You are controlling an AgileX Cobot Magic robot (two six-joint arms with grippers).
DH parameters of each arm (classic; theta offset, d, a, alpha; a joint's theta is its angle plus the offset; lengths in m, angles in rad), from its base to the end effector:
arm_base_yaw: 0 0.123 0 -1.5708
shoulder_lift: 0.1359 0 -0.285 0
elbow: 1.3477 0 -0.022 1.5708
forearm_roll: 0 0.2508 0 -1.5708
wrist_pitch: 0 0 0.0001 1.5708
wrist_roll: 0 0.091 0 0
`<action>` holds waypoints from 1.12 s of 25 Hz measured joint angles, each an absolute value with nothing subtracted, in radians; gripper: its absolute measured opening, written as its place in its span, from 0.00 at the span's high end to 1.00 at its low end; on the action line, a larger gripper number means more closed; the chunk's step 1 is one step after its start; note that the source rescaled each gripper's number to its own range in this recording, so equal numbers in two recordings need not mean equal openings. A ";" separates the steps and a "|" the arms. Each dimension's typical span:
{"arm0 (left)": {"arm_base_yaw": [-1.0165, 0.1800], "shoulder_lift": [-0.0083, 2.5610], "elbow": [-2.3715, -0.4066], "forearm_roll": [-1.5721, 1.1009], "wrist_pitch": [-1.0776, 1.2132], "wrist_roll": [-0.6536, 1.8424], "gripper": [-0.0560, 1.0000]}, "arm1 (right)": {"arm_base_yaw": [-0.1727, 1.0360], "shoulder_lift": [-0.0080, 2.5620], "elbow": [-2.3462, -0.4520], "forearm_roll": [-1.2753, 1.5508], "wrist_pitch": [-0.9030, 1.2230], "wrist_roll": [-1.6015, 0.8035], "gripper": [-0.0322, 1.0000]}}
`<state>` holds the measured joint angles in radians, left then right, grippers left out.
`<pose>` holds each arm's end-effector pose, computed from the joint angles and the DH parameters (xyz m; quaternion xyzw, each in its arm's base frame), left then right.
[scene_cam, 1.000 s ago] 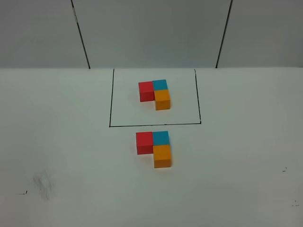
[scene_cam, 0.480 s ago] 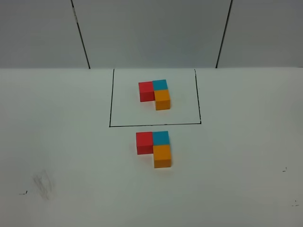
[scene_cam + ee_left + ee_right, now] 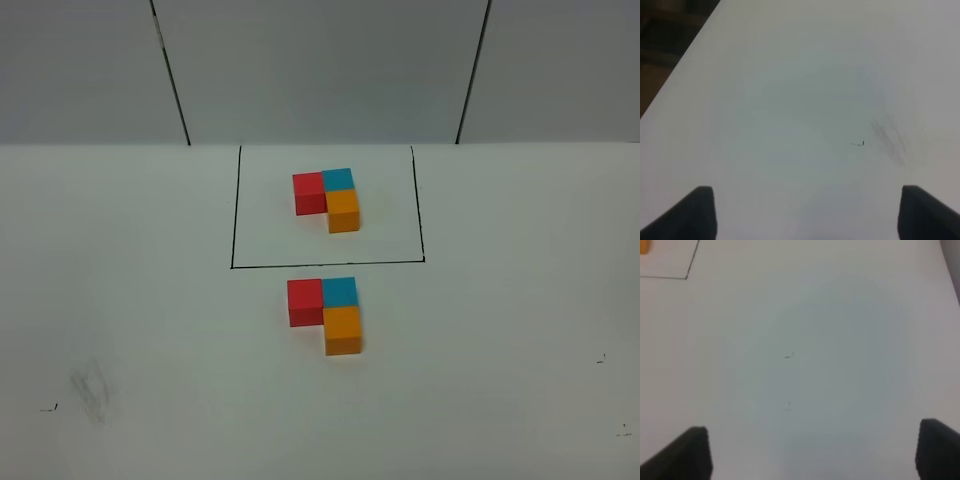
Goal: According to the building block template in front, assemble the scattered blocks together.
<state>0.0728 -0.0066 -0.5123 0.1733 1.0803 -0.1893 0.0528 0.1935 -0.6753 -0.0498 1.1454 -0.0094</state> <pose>-0.0098 0.0132 0.2800 -0.1161 0.8423 0.0560 0.5234 0.0062 -0.0038 0.3193 -0.0255 0.8783 -0.0145 0.4772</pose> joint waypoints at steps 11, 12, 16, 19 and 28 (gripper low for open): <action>0.073 -0.007 -0.512 0.173 1.080 -0.189 0.25 | -0.005 0.081 -0.578 -0.021 1.109 -0.023 0.21; 0.073 -0.007 -0.512 0.173 1.080 -0.189 0.25 | -0.008 0.068 -0.570 -0.021 1.107 -0.024 0.21; 0.073 -0.007 -0.512 0.173 1.080 -0.189 0.25 | -0.010 0.054 -0.524 -0.021 1.102 -0.025 0.21; 0.073 -0.007 -0.512 0.173 1.080 -0.189 0.25 | -0.010 0.054 -0.502 -0.017 1.086 -0.027 0.21; 0.073 -0.007 -0.512 0.173 1.080 -0.189 0.25 | -0.010 0.054 -0.501 -0.014 1.076 -0.028 0.21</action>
